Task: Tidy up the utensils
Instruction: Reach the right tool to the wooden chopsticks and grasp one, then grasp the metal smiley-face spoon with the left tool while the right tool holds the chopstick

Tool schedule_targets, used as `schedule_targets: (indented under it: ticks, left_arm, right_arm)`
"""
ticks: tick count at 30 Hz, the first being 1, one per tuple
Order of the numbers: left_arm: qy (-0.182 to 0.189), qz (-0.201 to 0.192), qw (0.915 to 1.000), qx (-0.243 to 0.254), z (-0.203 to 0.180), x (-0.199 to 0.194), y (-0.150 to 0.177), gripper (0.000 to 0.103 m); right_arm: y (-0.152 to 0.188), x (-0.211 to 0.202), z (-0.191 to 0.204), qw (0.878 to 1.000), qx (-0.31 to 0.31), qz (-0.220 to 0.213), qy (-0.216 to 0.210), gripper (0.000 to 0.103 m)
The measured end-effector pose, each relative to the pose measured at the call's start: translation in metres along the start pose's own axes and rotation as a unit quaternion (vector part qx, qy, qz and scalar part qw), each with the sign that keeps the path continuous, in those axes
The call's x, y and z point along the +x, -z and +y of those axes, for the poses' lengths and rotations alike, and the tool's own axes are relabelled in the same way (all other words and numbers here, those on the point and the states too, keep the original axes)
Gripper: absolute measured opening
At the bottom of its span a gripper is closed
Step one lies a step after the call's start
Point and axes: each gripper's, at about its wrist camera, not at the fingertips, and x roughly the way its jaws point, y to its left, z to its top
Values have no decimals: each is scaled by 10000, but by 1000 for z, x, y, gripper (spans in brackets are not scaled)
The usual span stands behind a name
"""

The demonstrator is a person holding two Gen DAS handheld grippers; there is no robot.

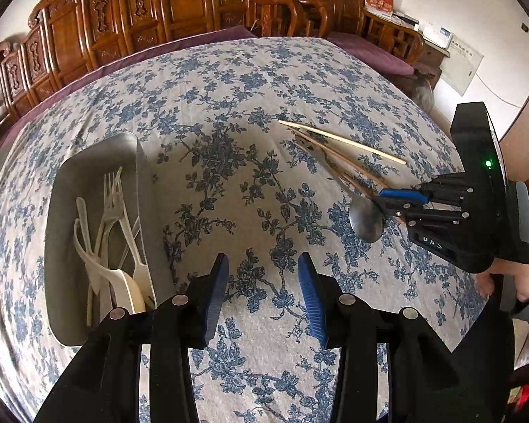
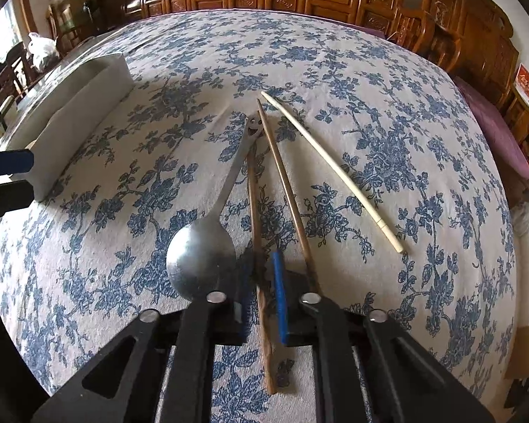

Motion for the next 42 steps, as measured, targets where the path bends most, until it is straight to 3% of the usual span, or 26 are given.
schedule_targets:
  ticks: [7,16,26,38,39,42]
  left_arm:
    - [103,10,9999,36,-17,11,-10,39]
    - [313,170,9993,-136,-44,50,-37,39]
    - [277,342,9990,-101,-71,85,-62,39]
    - [85,617,9981,31,-85,109,-69,39]
    - [65,630,9980,40,-85,109,-69,38]
    - [-70,657,9978,57,-83,110,-67,16]
  right_arm:
    - [12,-7,-7,9998,-82,152,-51,6]
    - [27,-14,-18,9994,41,-59,-348,6]
    - [33,-15,-26,9979,166,-297,-556,6]
    - [36,-16,-25,9977,163,-346,-555,7]
    - [35,-16,-25,9977,175,-346,-561,7]
    - [35,-16,-26,9974,246,-335,-581,7]
